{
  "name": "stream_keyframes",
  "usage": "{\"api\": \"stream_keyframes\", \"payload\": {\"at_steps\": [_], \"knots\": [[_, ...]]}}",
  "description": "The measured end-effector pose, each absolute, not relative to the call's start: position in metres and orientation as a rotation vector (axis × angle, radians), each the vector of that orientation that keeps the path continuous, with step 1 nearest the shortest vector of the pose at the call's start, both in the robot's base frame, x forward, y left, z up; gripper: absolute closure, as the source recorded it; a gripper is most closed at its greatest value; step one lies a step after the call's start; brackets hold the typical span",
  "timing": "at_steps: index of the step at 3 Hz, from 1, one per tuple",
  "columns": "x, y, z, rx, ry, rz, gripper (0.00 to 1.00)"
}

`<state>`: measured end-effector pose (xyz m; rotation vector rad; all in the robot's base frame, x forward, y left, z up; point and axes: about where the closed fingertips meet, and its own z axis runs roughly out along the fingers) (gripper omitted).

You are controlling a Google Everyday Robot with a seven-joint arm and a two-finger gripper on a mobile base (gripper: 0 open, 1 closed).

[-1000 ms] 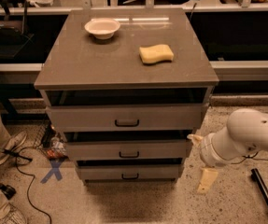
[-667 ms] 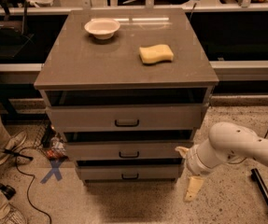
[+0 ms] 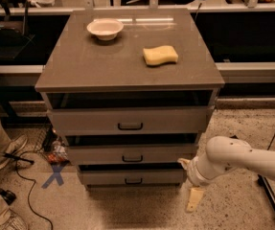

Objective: Open bottom drawer

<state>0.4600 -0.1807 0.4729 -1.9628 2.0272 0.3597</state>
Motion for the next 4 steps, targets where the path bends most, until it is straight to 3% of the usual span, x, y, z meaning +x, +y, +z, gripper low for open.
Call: {"api": "stream_keyframes", "payload": {"at_steps": [2,4], "knots": [[0.459,-0.170,0.304,-1.977,1.974,0.453,0.00],[0.469,-0.169,0.278,-2.024,1.956,0.403,0.00]]}}
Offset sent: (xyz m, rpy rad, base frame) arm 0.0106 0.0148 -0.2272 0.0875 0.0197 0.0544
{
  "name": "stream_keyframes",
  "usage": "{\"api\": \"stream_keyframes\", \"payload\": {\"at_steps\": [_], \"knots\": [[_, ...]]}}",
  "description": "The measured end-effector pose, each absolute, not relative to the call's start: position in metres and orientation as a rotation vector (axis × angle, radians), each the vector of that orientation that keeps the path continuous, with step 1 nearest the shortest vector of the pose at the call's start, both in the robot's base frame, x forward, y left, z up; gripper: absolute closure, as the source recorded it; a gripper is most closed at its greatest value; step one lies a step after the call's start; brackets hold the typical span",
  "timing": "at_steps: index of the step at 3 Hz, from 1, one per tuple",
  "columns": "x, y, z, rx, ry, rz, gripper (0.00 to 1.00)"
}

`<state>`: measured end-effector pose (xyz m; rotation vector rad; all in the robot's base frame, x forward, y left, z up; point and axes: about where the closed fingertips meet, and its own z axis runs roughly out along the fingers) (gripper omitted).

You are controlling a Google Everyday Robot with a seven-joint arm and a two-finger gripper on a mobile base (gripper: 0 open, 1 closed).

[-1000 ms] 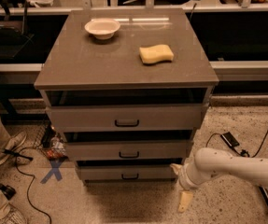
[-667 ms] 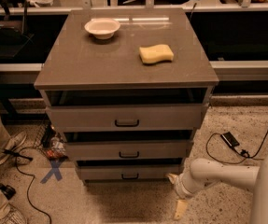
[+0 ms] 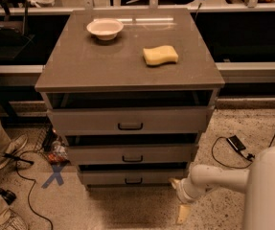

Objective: Open bottom drawer

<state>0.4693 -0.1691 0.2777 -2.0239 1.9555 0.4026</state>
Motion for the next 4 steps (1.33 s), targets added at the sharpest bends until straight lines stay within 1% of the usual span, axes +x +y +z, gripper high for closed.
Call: {"api": "stream_keyframes", "payload": {"at_steps": [1,2,3,4], "knots": [[0.516,-0.166,0.210,-2.085,1.891,0.282,0.00],[0.516,-0.166,0.210,-2.085,1.891,0.282,0.00],[0.522,-0.166,0.210,-2.070,1.870,0.220,0.00],[0.538,-0.163,0.211,-2.054,1.841,0.115,0.00]]}}
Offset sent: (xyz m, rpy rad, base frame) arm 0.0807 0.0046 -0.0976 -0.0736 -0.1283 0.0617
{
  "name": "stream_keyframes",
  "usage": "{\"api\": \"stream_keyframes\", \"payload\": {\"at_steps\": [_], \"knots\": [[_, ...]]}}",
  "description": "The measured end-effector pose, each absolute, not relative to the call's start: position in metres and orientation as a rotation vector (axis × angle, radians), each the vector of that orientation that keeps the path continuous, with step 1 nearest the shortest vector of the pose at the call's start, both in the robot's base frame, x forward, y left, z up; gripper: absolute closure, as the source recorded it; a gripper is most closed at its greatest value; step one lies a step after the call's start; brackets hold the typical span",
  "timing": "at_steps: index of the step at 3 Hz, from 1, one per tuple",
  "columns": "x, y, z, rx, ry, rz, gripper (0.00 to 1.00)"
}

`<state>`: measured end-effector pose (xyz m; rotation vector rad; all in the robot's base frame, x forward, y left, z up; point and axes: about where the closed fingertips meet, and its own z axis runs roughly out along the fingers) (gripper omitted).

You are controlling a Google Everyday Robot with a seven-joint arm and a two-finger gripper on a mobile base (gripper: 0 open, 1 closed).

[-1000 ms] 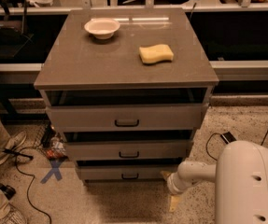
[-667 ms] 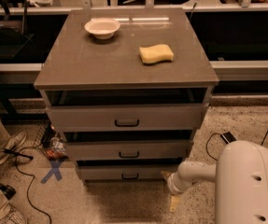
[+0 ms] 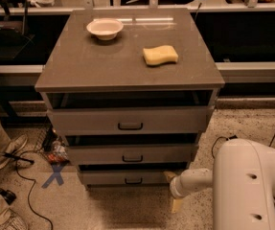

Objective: Open bottom drawer

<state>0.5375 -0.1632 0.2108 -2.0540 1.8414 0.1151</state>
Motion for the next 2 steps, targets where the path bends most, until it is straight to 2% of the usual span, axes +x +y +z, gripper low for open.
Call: {"api": "stream_keyframes", "payload": {"at_steps": [2], "knots": [[0.568,-0.151,0.198,-2.037,1.830,0.040,0.00]]}}
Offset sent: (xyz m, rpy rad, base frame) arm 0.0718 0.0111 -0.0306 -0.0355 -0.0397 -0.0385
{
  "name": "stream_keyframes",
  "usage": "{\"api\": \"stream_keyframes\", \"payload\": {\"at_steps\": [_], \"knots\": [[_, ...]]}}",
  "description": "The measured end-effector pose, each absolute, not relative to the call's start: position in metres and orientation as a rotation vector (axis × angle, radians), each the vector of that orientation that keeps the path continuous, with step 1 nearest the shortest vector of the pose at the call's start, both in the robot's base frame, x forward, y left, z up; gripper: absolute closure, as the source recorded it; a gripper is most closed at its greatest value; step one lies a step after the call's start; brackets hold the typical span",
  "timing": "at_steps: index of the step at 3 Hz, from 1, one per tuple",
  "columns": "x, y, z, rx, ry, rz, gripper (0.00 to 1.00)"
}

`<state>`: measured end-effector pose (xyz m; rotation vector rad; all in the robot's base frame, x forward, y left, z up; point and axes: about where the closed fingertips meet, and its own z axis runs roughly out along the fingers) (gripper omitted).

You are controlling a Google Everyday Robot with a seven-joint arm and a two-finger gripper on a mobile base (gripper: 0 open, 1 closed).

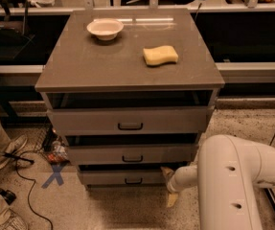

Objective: Open bottom drawer

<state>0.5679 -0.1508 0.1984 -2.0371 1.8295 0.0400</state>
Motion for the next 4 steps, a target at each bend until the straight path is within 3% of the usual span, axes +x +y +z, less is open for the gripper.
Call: {"api": "stream_keyframes", "payload": {"at_steps": [2,3,4], "knots": [[0.607,-0.150,0.177,-2.010,1.889,0.064,0.00],[0.618,-0.148,0.170,-1.996,1.911,0.061,0.18],[0.618,-0.155,0.165,-1.946,1.940,0.053,0.49]]}}
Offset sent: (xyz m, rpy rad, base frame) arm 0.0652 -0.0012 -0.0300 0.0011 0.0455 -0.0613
